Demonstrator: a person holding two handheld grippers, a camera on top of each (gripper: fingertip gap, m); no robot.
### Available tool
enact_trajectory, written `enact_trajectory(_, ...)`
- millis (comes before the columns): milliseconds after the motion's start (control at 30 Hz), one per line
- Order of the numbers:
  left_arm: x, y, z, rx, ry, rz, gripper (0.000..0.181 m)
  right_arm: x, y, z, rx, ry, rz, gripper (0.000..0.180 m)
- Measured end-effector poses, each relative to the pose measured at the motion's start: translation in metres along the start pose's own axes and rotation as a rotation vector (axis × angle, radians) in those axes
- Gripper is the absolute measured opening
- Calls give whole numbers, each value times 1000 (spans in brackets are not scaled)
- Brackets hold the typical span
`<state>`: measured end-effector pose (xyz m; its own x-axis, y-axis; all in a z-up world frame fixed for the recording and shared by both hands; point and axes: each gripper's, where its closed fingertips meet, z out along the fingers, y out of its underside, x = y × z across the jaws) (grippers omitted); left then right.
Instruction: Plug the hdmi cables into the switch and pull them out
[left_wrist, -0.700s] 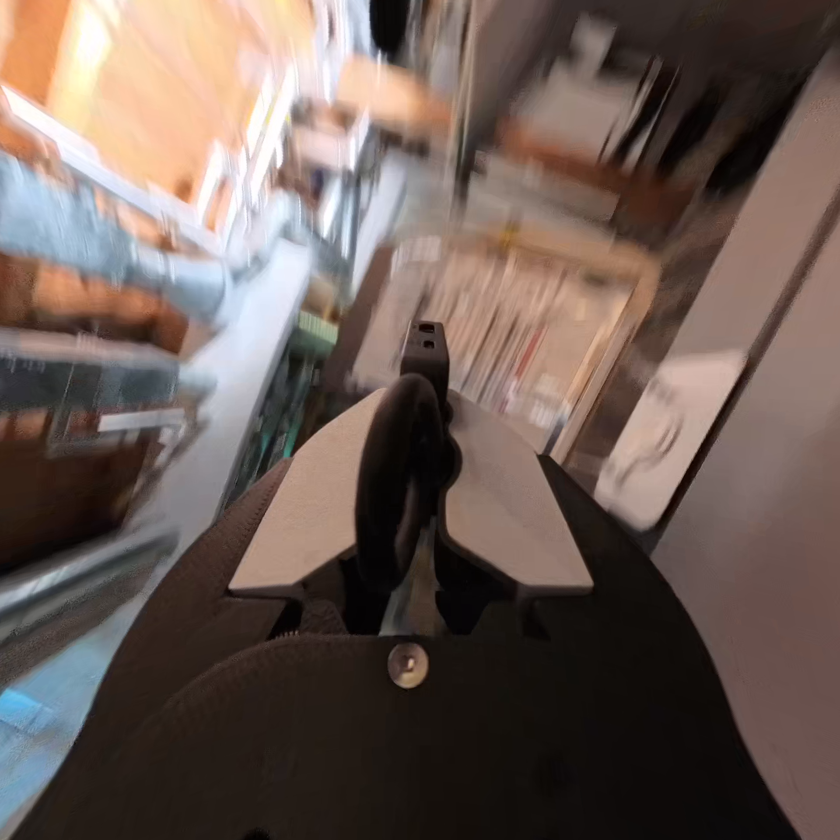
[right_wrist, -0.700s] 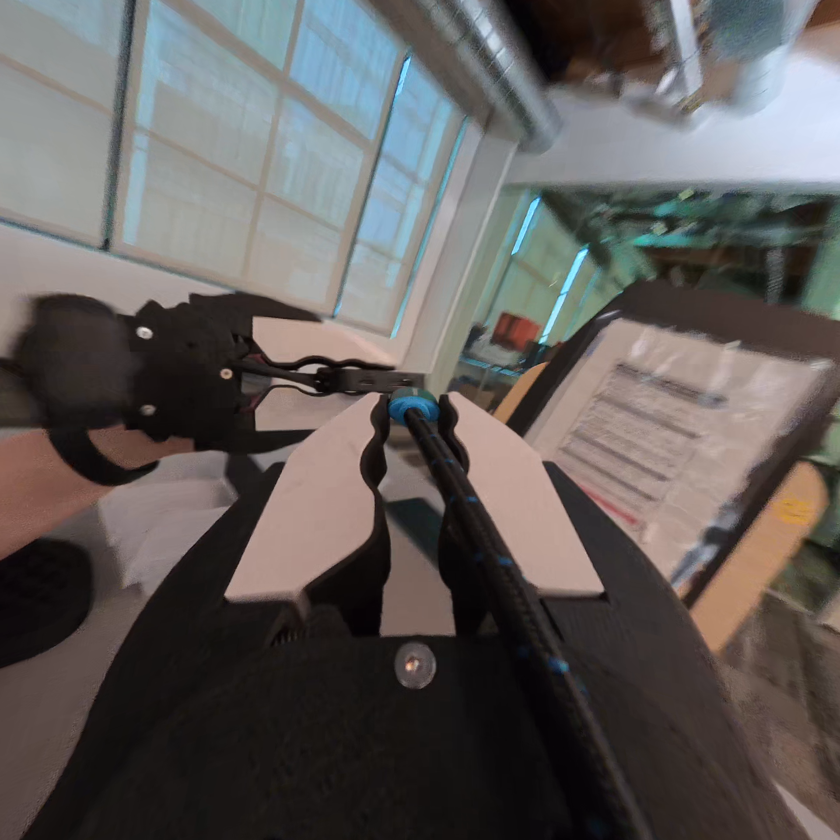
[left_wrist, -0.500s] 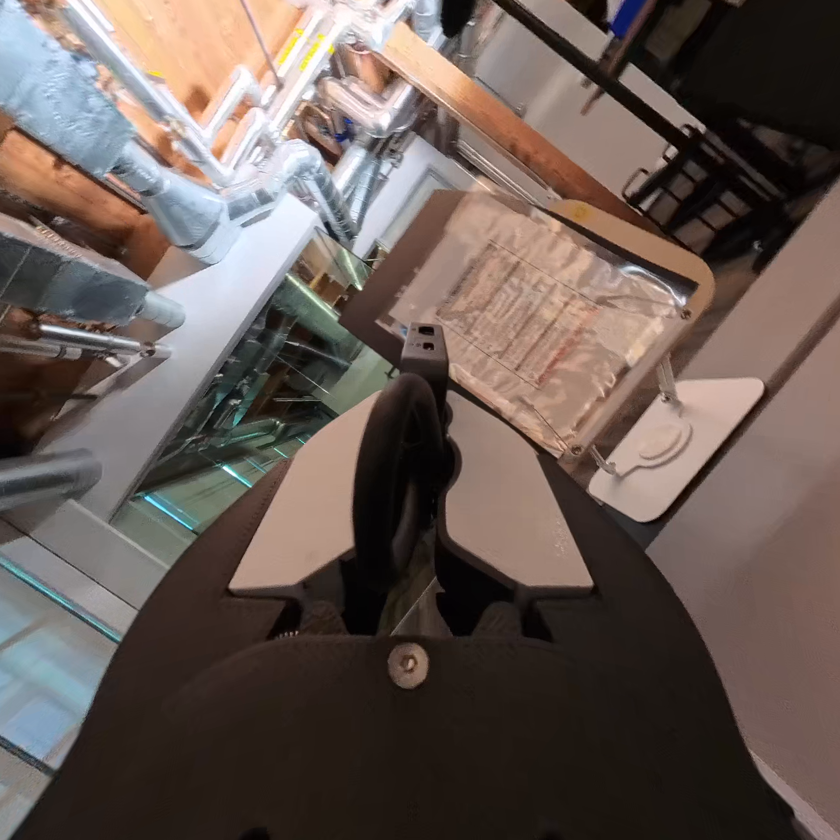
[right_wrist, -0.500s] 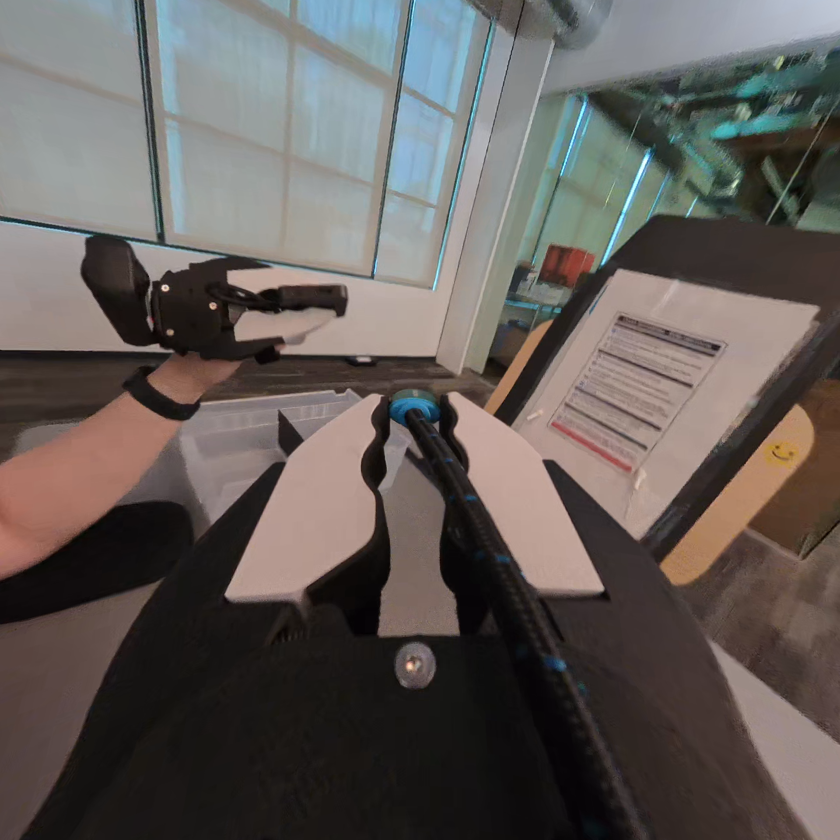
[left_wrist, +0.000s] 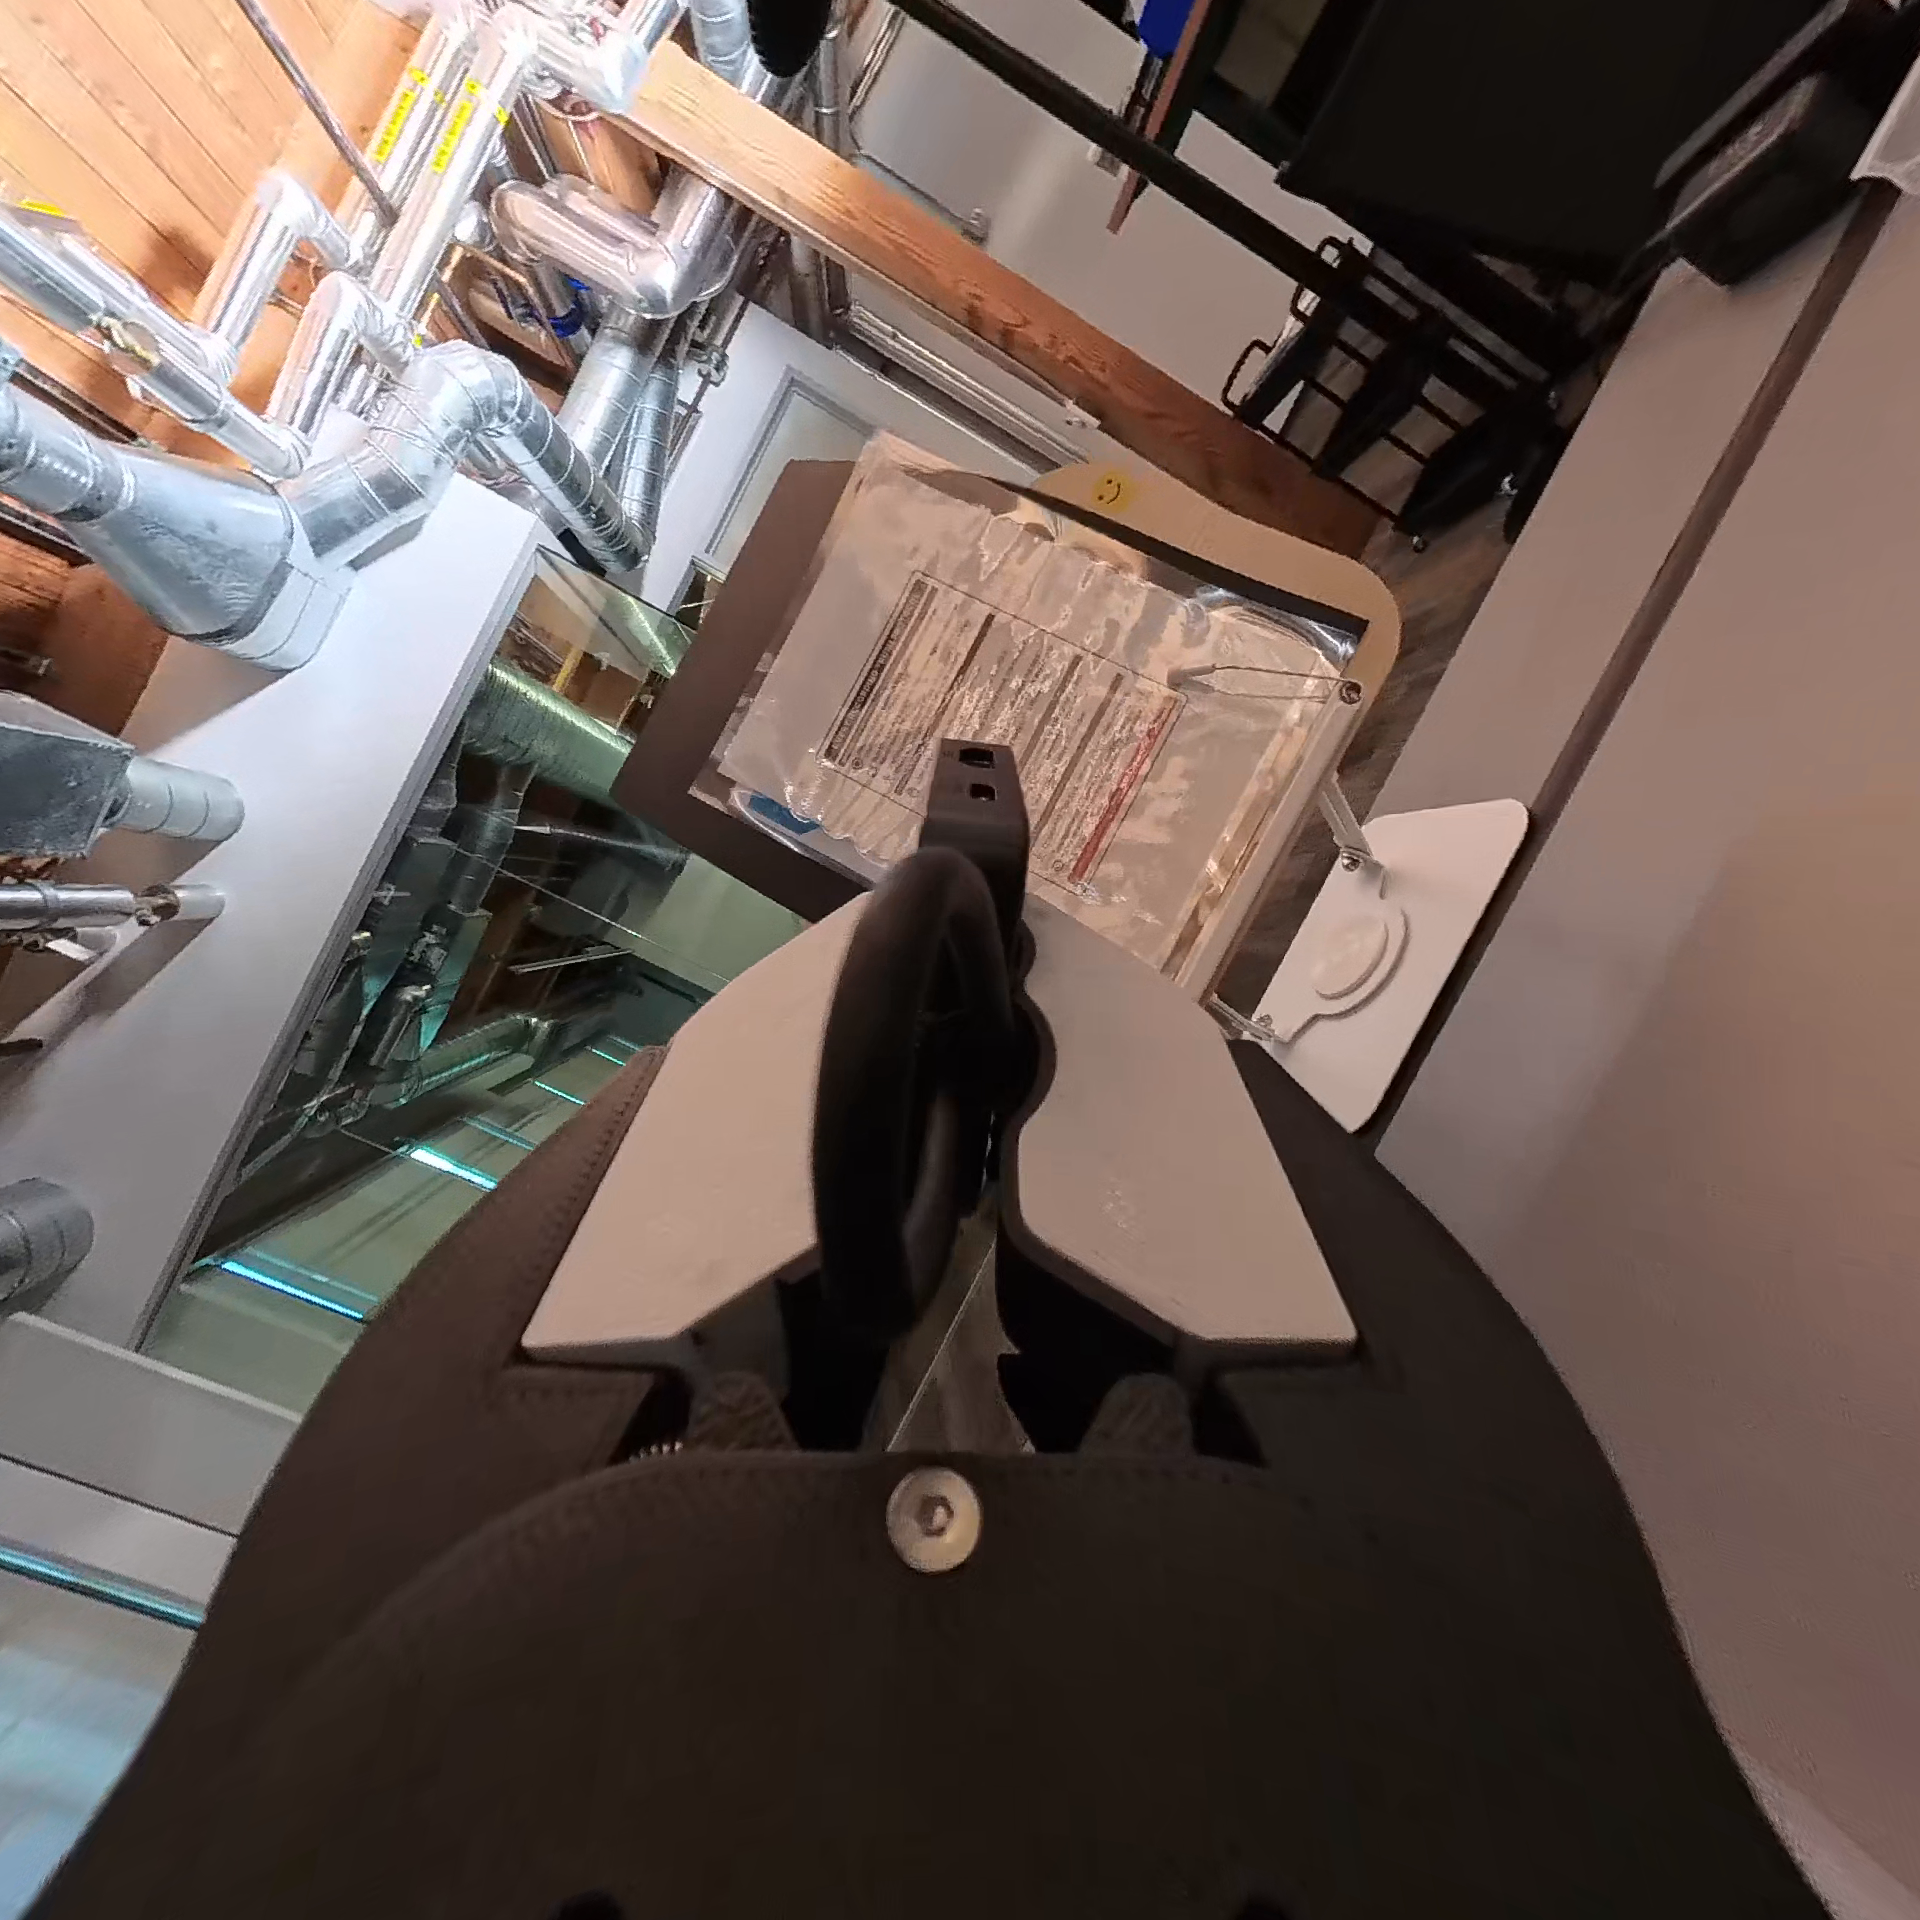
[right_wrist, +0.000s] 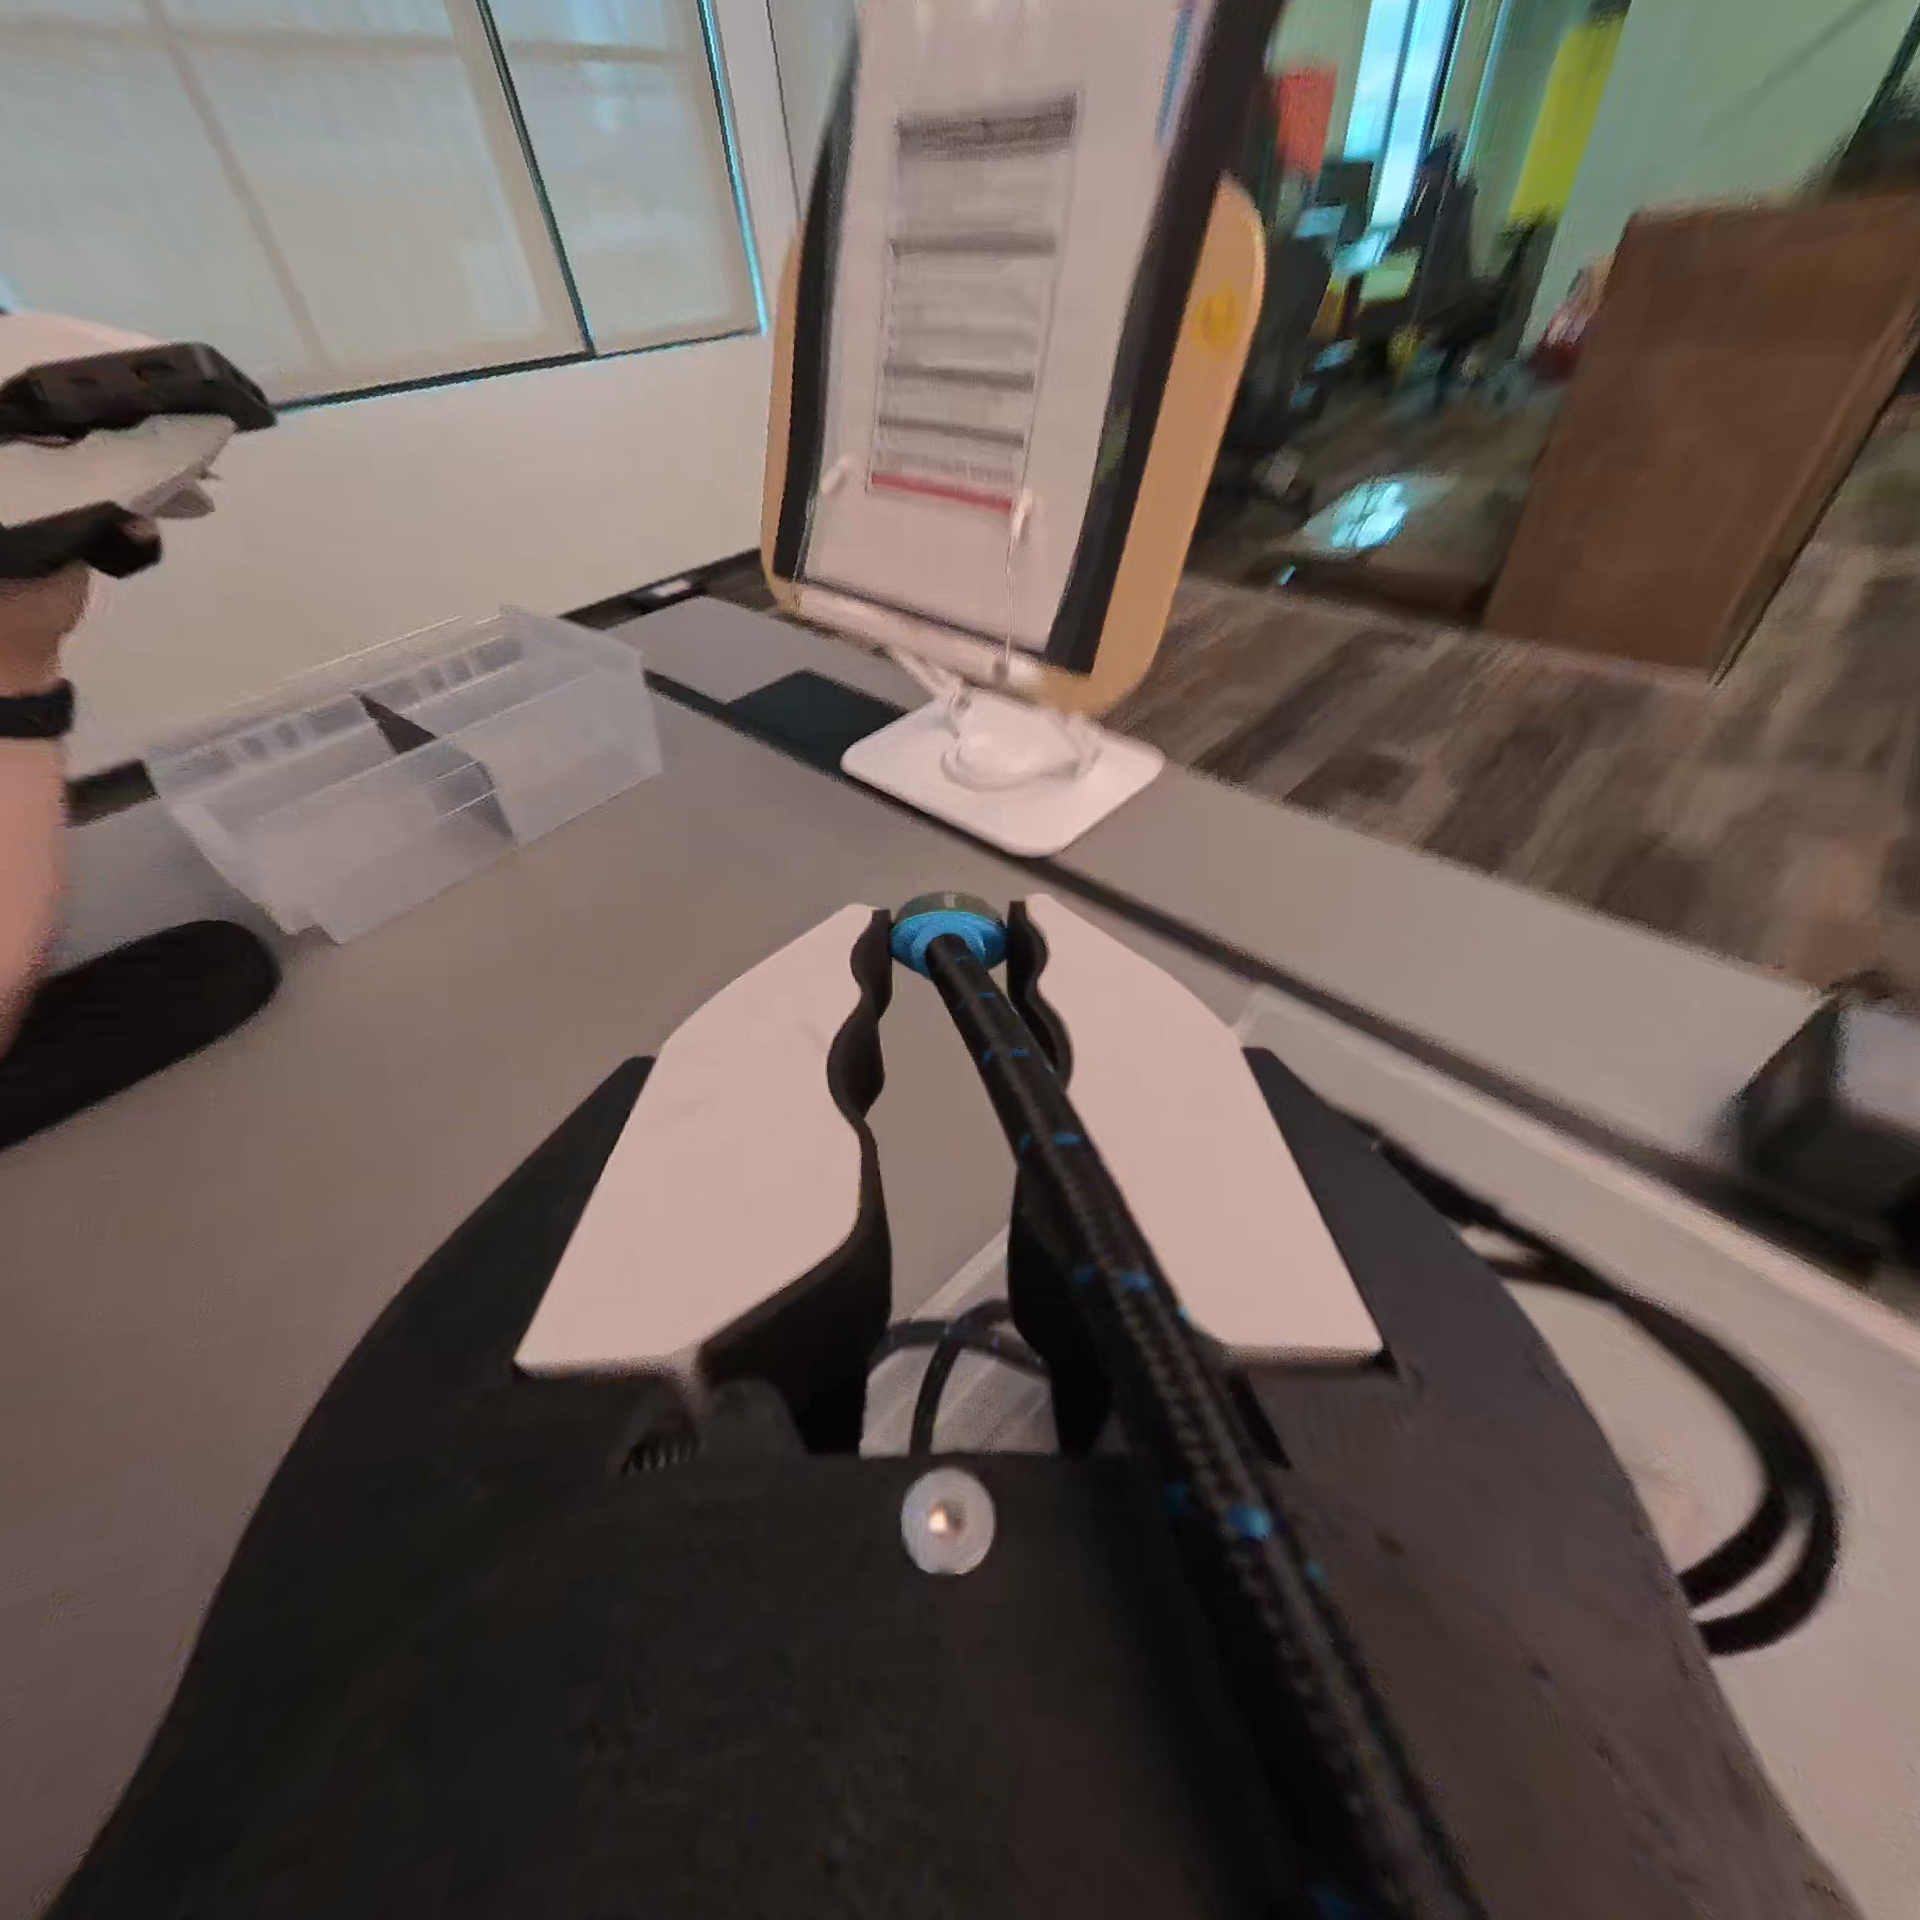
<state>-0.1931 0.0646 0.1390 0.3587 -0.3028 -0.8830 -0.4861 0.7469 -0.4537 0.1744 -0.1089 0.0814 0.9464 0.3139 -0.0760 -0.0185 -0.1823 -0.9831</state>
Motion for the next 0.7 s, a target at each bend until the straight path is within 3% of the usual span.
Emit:
enact_trajectory(67,2,-1,1,2,7,-2,16,4,31,4,-80,-103,138,22)
enact_trajectory(200,5,0,3,1,19,-9,16,24,111,-8,-444,-17,338,22)
enact_trajectory(300,6,1,4,-8,20,1,16,8,149,-17,-639,-79,397,22)
enact_trajectory(467,10,-1,4,-16,30,20,16,21,163,-20,-689,22,491,22)
enact_trajectory(533,10,-2,3,-18,29,26,16,22,163,-25,-698,44,549,34)
enact_trajectory(600,10,-3,3,-16,30,26,16,16,156,-34,-695,56,597,39)
enact_trajectory(700,8,-3,2,-19,25,27,16,17,127,-55,-636,204,538,40)
